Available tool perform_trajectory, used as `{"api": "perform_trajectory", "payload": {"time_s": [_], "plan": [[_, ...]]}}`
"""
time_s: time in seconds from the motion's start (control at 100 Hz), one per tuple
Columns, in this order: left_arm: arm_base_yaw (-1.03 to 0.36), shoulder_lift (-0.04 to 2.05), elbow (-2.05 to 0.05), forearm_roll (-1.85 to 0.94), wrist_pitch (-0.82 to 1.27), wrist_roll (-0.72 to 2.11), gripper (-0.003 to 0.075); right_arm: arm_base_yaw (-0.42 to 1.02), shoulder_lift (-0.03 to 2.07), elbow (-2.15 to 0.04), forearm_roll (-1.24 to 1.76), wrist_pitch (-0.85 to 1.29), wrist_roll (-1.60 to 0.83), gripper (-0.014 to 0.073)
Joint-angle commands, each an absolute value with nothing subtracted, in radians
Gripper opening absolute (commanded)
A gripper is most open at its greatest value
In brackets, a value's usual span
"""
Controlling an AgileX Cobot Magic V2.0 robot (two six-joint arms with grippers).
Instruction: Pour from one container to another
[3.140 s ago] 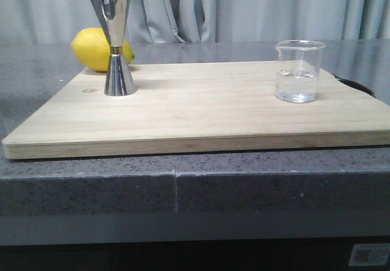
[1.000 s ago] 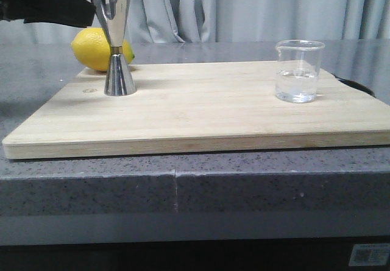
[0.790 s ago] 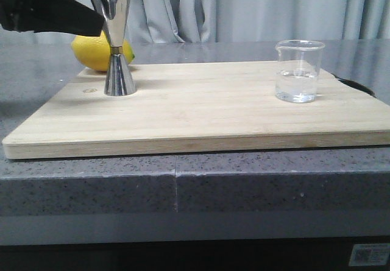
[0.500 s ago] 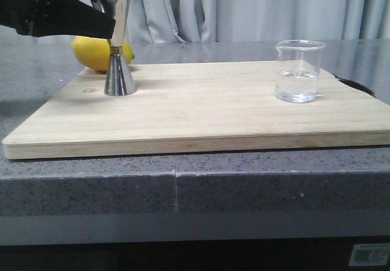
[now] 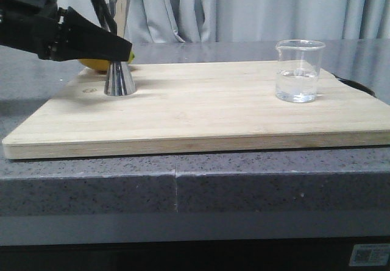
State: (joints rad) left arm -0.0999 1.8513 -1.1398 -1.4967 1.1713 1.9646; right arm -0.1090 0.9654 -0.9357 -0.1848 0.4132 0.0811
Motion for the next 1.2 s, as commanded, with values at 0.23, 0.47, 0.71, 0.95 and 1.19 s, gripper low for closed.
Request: {"api": "perform_trajectory", "payload": {"time_s": [0.23, 0.47, 0.71, 0.95, 1.19], "plan": [[-0.129, 1.808, -1.167, -1.585, 1.270, 1.977, 0.0531, -0.108, 0.957, -0.968, -0.204, 0.329, 0.077, 0.0668], [-0.129, 1.808, -1.167, -1.585, 1.270, 1.977, 0.0385, -0.108, 0.969, -0.968, -0.204, 0.329, 0.077, 0.0668], [-0.129, 1.808, -1.167, -1.585, 1.270, 1.977, 0.0270, -0.108, 1.005, -0.968, -0.197, 0.329, 0.077, 0.0668], [-0.129, 1.808, -1.167, -1.585, 1.261, 1.977, 0.0142, -0.108, 1.018, -0.966, -0.197, 0.329, 0.077, 0.0668], [-0.129, 1.808, -1.167, -1.585, 1.261, 1.977, -0.0008, -0.108, 1.018, -0.966, -0.197, 0.325, 0.077, 0.0668]]}}
